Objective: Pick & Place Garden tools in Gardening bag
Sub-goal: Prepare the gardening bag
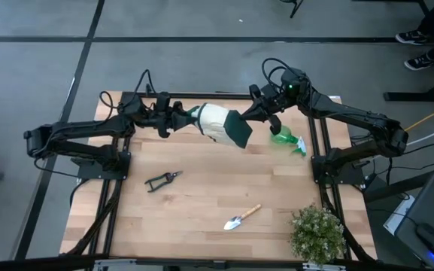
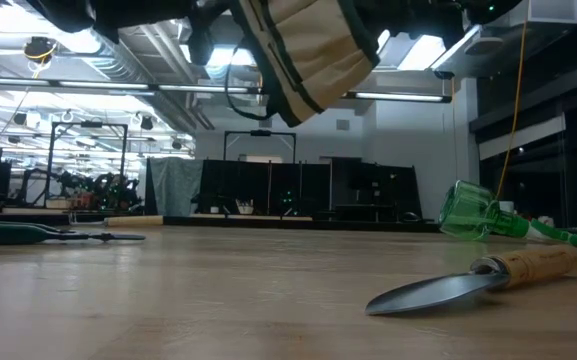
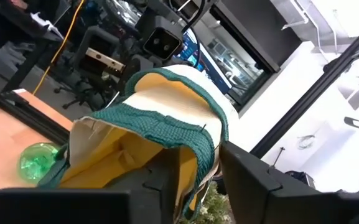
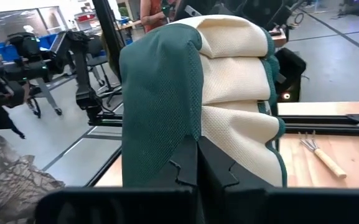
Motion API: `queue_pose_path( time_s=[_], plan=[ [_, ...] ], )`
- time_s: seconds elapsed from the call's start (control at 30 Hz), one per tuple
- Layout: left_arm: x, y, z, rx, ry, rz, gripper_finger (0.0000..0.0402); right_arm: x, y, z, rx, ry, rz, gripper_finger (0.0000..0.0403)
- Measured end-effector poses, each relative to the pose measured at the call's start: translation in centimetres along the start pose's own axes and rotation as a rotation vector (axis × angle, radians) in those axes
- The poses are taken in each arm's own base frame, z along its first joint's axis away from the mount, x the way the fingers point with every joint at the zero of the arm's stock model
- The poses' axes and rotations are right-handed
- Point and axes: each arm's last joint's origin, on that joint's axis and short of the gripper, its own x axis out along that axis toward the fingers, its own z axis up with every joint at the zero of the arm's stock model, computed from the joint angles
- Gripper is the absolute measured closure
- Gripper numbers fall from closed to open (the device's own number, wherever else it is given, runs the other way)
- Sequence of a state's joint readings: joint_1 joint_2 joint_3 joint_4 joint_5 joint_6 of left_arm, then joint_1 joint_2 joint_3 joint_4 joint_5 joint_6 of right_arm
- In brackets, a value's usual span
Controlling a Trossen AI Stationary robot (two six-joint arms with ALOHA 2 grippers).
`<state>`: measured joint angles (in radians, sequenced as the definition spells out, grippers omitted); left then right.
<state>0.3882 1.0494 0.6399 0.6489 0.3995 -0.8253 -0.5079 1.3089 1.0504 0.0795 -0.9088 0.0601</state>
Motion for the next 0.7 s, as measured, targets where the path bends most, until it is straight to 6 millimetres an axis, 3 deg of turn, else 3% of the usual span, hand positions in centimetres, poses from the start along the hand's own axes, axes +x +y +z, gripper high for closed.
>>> queue_pose_path(
  time_s=[0.3,0.7],
  plan=[
    [0.7,1.1,-0.8,-0.006,0.065,0.004,0.0395,0.1,-0.4,-0.5,0.014,0.031,-0.073,0.04],
    [0.1,2.2,-1.1,-0.045,0.165,0.076,0.04,0.0,-0.5,-1.3,0.133,0.087,-0.138,0.0352]
  ],
)
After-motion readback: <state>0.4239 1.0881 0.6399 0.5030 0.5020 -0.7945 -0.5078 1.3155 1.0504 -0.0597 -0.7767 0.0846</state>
